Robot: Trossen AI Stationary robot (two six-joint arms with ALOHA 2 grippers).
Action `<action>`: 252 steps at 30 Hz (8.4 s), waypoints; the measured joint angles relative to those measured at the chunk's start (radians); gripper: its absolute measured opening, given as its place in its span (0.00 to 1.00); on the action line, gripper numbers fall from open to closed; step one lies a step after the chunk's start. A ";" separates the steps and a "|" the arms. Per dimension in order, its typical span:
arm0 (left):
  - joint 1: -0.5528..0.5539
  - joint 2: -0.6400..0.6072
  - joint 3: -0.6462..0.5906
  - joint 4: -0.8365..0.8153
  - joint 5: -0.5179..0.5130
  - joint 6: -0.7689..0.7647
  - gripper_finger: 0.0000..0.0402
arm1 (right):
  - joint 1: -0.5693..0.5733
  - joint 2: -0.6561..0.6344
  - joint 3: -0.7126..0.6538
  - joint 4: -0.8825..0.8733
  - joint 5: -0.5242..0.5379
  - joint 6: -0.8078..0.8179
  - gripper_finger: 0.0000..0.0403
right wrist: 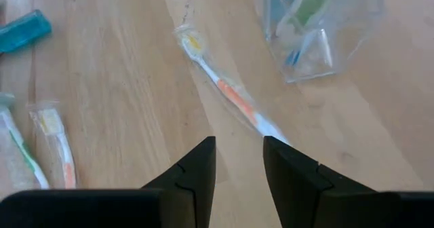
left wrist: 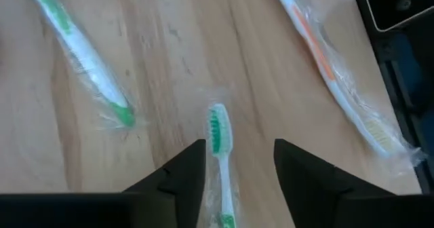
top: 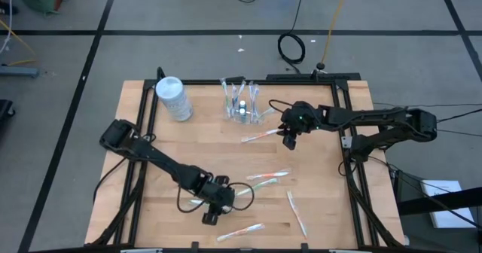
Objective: Pick & Place toothbrushing station
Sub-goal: Put the green toothbrush into the transparent organizer, then put the orange toothbrush into the transparent organizer
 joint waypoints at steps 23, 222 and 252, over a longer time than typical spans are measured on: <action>-0.041 0.066 -0.002 0.041 -0.083 -0.123 0.21 | 0.135 0.000 -0.093 0.097 0.000 0.081 0.28; 0.448 -0.930 -0.583 0.508 -0.594 0.433 0.46 | 0.180 0.582 0.216 0.900 1.069 -0.340 0.18; 0.395 -0.863 -0.584 0.354 0.001 0.254 0.46 | 0.503 0.341 0.216 0.652 1.069 -0.470 0.37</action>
